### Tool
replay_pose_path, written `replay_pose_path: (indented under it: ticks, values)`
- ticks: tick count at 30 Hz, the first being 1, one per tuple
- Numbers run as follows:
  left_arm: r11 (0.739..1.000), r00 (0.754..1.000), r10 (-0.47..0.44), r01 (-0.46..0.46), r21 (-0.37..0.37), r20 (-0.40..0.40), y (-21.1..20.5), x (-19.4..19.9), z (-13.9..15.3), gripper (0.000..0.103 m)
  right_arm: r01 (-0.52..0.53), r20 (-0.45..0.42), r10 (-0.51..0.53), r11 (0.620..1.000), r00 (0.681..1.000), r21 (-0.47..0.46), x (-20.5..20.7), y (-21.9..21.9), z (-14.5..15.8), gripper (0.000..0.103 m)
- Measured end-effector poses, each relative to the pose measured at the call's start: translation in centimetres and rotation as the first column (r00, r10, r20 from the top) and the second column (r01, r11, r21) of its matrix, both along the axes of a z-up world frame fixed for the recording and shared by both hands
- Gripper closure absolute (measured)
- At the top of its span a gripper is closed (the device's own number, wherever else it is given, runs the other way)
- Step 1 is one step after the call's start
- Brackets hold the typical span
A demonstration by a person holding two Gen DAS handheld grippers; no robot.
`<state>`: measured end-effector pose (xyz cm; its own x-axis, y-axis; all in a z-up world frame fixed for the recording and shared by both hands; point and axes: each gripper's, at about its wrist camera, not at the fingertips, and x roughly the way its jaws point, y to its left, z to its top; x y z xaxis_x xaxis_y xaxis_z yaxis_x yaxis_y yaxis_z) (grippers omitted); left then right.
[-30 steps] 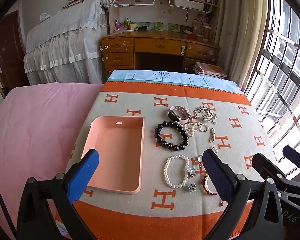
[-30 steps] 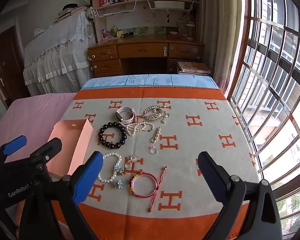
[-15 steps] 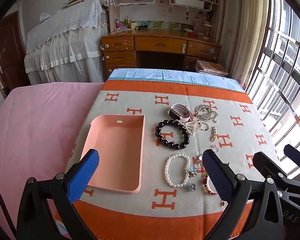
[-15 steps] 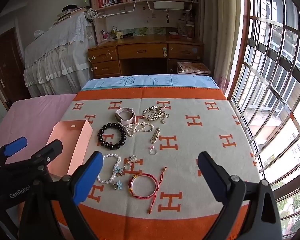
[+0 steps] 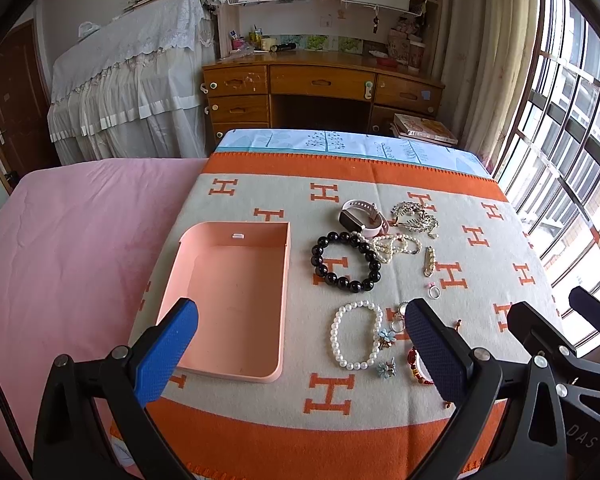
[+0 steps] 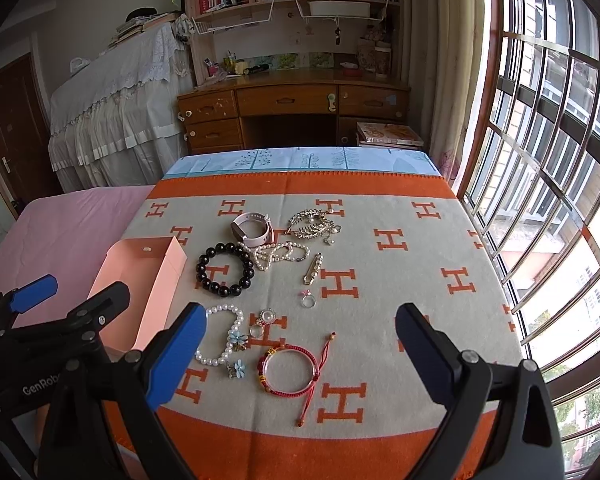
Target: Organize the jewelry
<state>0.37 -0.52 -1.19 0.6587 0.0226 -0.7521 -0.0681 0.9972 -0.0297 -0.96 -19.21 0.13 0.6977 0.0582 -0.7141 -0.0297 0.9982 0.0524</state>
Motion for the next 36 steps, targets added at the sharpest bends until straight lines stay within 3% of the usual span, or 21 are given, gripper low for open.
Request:
replay_pose_path:
  ticks: [36]
  values:
    - [1.000, 1.000, -0.003, 0.003, 0.003, -0.006, -0.16, -0.12, 0.07, 0.001, -0.004, -0.002, 0.004, 1.000, 1.000, 0.006, -0.22, -0.07, -0.06, 0.007]
